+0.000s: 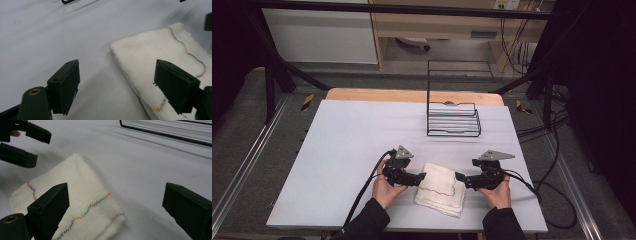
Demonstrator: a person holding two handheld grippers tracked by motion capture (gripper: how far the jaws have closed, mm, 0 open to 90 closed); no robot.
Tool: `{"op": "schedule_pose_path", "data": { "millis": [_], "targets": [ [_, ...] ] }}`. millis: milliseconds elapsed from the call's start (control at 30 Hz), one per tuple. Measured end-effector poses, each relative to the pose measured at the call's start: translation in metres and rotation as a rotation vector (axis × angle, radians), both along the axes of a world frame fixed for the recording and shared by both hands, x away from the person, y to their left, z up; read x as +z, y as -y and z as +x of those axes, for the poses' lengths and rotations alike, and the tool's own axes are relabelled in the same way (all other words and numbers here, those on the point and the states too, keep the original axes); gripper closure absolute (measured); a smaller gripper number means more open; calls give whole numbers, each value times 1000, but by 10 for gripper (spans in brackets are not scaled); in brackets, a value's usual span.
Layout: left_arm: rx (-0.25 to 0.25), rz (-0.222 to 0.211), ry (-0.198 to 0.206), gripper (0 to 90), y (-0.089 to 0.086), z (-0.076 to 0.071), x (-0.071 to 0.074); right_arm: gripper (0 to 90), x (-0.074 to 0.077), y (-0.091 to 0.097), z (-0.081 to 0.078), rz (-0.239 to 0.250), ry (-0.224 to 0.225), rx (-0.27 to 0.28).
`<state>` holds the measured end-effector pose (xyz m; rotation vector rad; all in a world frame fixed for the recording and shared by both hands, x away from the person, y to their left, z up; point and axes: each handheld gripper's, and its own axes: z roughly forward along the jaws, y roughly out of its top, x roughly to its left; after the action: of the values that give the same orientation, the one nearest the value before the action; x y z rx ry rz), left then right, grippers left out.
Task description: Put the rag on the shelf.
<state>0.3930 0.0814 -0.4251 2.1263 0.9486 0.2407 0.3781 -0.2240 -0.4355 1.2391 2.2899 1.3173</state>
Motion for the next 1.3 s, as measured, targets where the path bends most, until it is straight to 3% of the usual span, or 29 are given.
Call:
{"op": "schedule_pose_path", "data": {
  "millis": [133, 300, 333, 433, 467, 600, 733, 1167, 1300],
  "targets": [
    [-6, -5, -14, 169, 6, 18, -4, 54, -5, 9, -8, 15, -16, -25],
    [-6, -6, -18, 227, 11, 27, -7, 53, -7, 13, -12, 13, -15, -30],
    [-10, -5, -25, 309, 12, 29, -8, 53, -8, 14, -14, 8, -18, -28],
    [-4, -4, -40, 366, 17, 34, -11, 55, -9, 16, -15, 1, -20, -30],
    [-5, -4, -52, 435, 19, 35, -12, 61, -10, 17, -16, -1, -25, -35],
    [-25, 5, -69, 553, 27, 36, -16, 73, -10, 17, -17, -1, -24, -33],
    [-32, -21, -99, 651, 29, 39, -19, 96, -10, 17, -17, 6, -22, -30],
    [-34, -12, -118, 713, 36, 38, -22, 198, -12, 14, -15, 24, -39, -38],
    [-33, -4, -111, 761, 38, 36, -21, 297, -12, 15, -14, 16, -38, -54]
  ]
}}
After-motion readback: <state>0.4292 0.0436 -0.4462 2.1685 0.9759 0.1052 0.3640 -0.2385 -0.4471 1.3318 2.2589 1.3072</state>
